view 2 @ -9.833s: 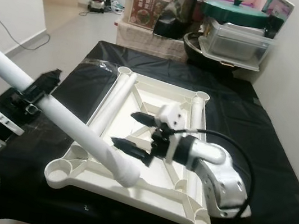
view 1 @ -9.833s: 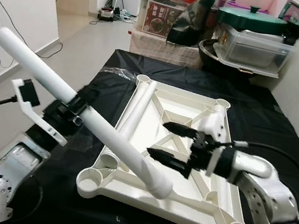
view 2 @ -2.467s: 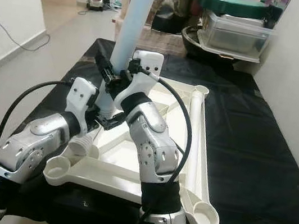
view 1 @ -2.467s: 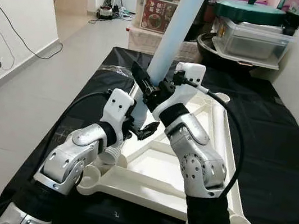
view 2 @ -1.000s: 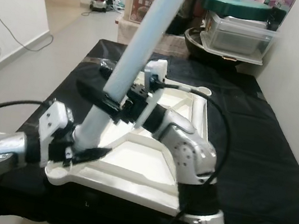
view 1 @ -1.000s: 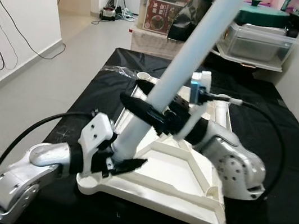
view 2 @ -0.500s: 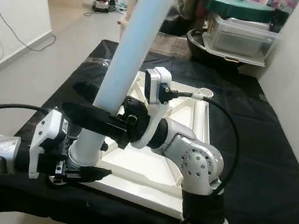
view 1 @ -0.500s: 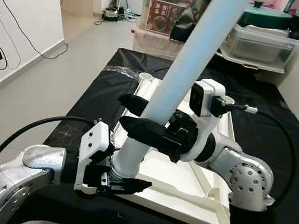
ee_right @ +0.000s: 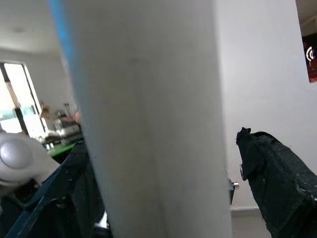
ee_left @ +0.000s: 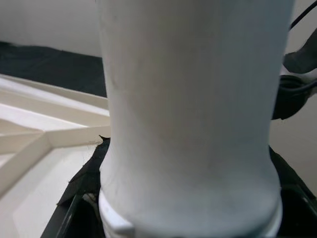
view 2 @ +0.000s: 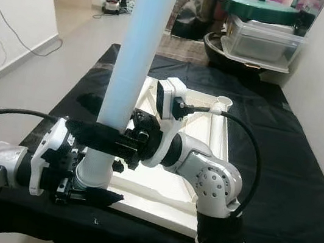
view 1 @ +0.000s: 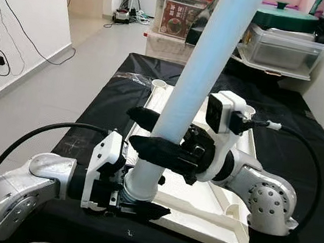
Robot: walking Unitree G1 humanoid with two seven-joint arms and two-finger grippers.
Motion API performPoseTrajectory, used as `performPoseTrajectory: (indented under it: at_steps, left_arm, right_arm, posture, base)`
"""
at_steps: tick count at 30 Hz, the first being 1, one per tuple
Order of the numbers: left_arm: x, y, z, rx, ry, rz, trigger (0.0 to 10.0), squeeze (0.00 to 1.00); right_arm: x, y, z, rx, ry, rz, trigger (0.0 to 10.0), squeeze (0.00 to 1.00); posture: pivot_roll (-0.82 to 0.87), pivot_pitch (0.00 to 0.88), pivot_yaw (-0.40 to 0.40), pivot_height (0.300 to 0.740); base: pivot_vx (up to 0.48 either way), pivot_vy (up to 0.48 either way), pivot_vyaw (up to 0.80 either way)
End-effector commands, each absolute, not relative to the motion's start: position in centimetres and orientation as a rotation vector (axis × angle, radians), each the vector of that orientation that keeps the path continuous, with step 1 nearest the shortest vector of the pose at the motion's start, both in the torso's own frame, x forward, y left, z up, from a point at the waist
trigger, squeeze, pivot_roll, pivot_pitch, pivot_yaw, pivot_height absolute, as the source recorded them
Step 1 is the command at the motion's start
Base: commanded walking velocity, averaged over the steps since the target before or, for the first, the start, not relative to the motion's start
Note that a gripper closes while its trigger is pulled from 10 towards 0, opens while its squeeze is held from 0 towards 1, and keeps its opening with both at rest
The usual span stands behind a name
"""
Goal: Building children table
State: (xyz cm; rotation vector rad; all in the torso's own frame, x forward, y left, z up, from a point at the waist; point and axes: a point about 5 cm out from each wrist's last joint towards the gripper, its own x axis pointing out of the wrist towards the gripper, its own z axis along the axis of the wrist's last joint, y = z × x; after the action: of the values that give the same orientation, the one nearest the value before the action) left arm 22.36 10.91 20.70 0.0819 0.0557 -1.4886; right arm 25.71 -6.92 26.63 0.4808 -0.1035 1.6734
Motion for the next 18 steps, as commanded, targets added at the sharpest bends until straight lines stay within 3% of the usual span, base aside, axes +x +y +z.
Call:
performPoseTrajectory:
  at_steps: [1,12,13,15,16,18]
  left_arm:
    - [20.6,9.3,19.9,0.077,0.113,-1.635,0.0,0.0]
    - [19.9,10.6,19.6,0.122,0.196,-1.688,0.0,0.0]
    - [19.8,10.8,19.5,0.133,0.212,-1.692,0.0,0.0]
    - [19.7,11.0,19.4,0.147,0.227,-1.695,0.0,0.0]
    - [19.8,11.2,19.4,0.152,0.235,-1.694,0.0,0.0]
    - [19.8,11.5,19.4,0.155,0.244,-1.69,0.0,0.0]
  right_arm:
    - [25.2,-6.1,27.4,0.425,-0.141,1.711,10.0,0.0]
    - [25.2,-6.5,26.7,0.346,-0.094,1.737,9.9,0.0]
    - [25.1,-6.5,26.7,0.344,-0.088,1.742,4.0,0.0]
    - [25.1,-6.5,26.7,0.342,-0.083,1.748,3.7,0.0]
    - [25.0,-6.6,26.6,0.344,-0.074,1.758,0.0,0.0]
    - [24.8,-6.8,26.5,0.348,-0.058,1.775,0.0,0.0]
  posture:
    - [0.05,0.0,-0.06,0.74]
    - [0.06,0.0,-0.06,0.74]
    - [0.06,0.0,-0.058,0.74]
    - [0.07,0.0,-0.058,0.74]
    - [0.07,0.0,-0.058,0.74]
    - [0.07,0.0,-0.058,0.74]
  base:
    - [0.0,0.0,0.0]
    - [0.0,0.0,0.0]
    - [0.0,0.0,0.0]
    - [0.0,0.0,0.0]
    - [0.0,0.0,0.0]
    - [0.0,0.0,0.0]
